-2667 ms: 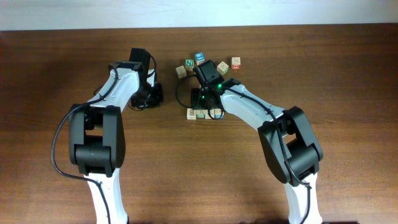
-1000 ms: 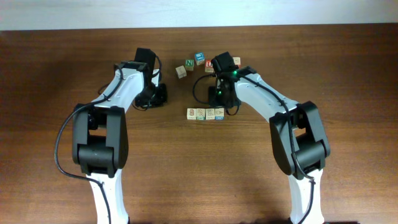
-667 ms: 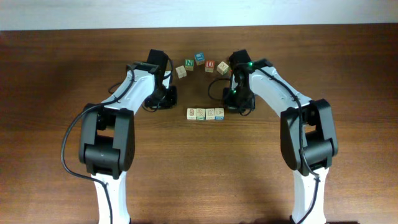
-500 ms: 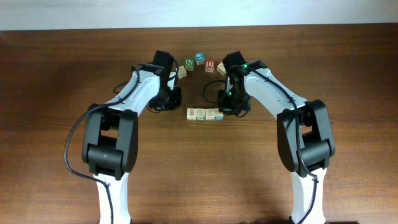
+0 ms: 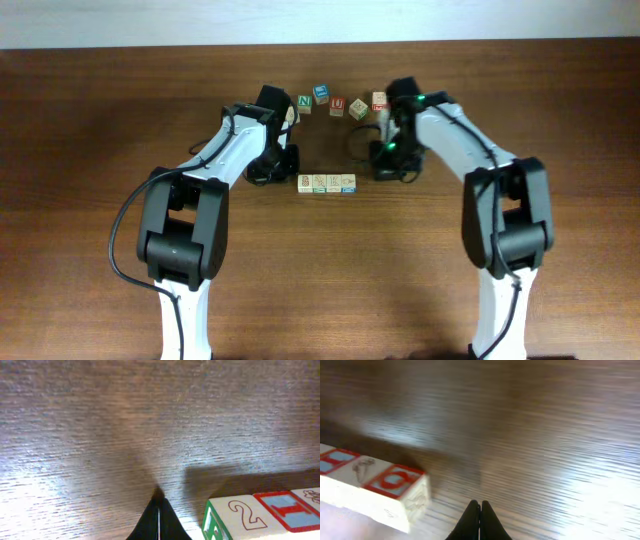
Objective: Rotate 4 blocks
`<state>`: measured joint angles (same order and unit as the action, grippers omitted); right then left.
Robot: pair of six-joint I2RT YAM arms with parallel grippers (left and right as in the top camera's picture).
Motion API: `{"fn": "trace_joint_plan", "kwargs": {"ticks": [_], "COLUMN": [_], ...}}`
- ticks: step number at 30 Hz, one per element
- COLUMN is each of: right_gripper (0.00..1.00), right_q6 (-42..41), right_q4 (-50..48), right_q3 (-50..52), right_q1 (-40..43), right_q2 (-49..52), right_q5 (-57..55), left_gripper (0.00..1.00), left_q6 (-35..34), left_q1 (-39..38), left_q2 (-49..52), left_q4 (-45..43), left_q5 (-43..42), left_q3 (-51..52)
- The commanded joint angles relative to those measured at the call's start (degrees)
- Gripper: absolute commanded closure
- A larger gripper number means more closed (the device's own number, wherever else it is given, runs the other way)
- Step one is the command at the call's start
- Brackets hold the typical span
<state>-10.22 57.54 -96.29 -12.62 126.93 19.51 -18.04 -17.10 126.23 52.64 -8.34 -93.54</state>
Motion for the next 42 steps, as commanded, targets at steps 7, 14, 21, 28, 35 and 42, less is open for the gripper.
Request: {"fn": "trace_joint_plan", "kwargs": {"ticks": [7, 14, 21, 28, 35, 42], "right_gripper": [0.95, 0.95, 0.96, 0.96, 0.96, 0.96], "right_q6": [2.2, -2.9, -10.1, -11.3, -11.6, -12.0], "right_q4": [-26.4, -22.8, -27.5, -34.1, -34.7, -35.5], "right_q3": [24.6, 24.6, 28.0, 29.6, 29.6, 29.6], "right_q1": [9.2, 6.6, 1.6, 0.6, 0.1, -0.9], "right_q2": [-4.2, -21.0, -25.4, -18.8, -16.7, -15.8], "right_q5": [28.3, 6.5, 0.6, 2.6, 2.5, 3.2], "left_gripper": [1.0, 0.99, 0.99, 1.0, 1.0, 1.0], "left_q6": [10.0, 8.3, 7.8, 7.0, 6.8, 5.5], "left_q1": [3.1, 2.5, 2.5, -0.1, -0.1, -0.2], "left_q2": [0.4, 0.4, 0.4, 0.4, 0.4, 0.4], "left_q4": [-0.2, -0.7, -0.8, -1.4, -1.4, -1.4], "left_q5": [-13.1, -11.4, -10.8, -9.2, -9.2, -9.2], "left_q3": [-0.2, -0.3, -0.3, -0.2, -0.2, -0.2]}}
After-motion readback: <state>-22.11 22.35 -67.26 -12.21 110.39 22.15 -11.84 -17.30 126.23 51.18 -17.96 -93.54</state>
